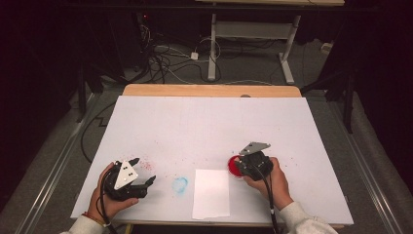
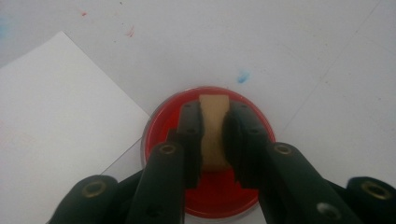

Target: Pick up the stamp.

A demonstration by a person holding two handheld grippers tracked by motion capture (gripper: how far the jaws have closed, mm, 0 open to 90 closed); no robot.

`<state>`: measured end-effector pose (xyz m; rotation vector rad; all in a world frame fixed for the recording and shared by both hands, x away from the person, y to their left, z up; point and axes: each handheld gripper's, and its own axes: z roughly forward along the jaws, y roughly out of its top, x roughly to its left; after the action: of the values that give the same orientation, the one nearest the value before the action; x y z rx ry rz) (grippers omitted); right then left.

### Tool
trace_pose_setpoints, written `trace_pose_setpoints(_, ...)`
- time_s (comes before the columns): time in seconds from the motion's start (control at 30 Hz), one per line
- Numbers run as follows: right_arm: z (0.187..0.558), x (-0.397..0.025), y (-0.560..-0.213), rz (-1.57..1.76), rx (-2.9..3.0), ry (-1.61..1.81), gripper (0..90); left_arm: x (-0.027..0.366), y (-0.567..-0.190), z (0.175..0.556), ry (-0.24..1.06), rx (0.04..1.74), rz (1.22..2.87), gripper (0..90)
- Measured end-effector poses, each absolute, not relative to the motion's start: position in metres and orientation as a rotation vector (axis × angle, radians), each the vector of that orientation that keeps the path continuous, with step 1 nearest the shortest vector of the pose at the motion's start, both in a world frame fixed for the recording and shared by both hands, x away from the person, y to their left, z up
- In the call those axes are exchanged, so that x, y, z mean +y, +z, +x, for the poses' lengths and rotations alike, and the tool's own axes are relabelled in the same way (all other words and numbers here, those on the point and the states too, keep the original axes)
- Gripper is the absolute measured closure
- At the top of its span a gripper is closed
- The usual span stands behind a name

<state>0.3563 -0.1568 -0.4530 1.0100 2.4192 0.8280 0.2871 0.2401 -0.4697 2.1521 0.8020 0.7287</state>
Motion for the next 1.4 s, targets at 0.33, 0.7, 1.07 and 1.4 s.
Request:
trace_pose_setpoints(0.33, 0.356, -0.160, -0.453, 0.983, 2.431, 0.843, 76.2, 0.240, -0.469, 0.287, 0.727, 0.794, 2.148, 20.2)
trace_pose_setpoints(0.7, 0.354, -0.172, -0.442, 0.971, 2.396, 0.885, 76.2, 0.241, -0.470, 0.287, 0.716, 0.785, 2.141, 20.0)
trace_pose_setpoints(1.07, 0.350, -0.185, -0.424, 0.941, 2.352, 0.974, 76.2, 0.241, -0.472, 0.291, 0.711, 0.783, 2.150, 19.9)
trace_pose_setpoints(1.4, 0.346, -0.189, -0.410, 0.907, 2.312, 1.024, 76.2, 0.244, -0.474, 0.292, 0.693, 0.782, 2.158, 19.9)
